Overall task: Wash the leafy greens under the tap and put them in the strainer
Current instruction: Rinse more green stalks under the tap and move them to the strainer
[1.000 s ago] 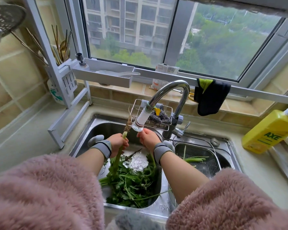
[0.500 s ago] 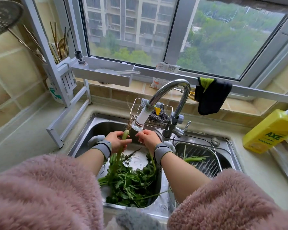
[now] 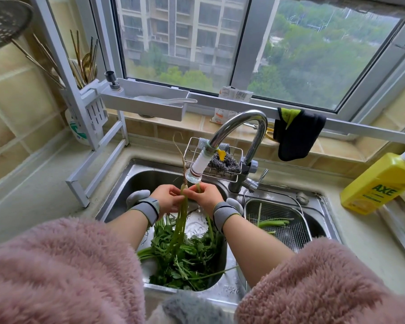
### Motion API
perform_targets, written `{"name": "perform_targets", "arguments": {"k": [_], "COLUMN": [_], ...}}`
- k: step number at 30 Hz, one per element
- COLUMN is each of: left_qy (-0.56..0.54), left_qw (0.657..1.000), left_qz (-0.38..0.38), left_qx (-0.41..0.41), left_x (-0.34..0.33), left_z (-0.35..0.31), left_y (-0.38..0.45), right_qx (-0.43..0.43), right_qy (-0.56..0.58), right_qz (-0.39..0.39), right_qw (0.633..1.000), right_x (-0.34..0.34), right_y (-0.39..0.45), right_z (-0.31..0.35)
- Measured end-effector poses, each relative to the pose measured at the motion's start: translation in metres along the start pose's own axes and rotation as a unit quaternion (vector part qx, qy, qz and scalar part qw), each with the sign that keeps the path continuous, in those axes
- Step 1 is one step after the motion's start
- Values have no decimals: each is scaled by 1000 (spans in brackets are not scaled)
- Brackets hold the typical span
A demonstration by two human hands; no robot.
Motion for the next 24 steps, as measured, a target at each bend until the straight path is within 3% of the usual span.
{"name": "perform_targets", "arguments": {"k": [12, 18, 24], "left_qy": [86, 32, 133], "left_qw": [996, 999, 991], "left_qz": [-16, 13, 3], "left_qx": [-18, 8, -24], "left_x": [15, 7, 7], "left_z": [2, -1, -1], "left_y": [4, -4, 1], "right_qx": [43, 83, 65], "right_qy": [-95, -202, -277], "right_qz": [-3, 7, 1], "right_qw": [995, 976, 959], "right_x": [-6, -12, -5], "right_y": [-3, -4, -1], "right_z": [10, 14, -1]}}
Point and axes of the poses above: each hand's wrist, its own y-axis towards the middle knuckle, its own x-axis out of the back of the hand, z = x × y, the point moved 7 cm from there along y, towards the middle knuckle, and after that the axes turned 9 degrees about -z, right-handed, at the moved point
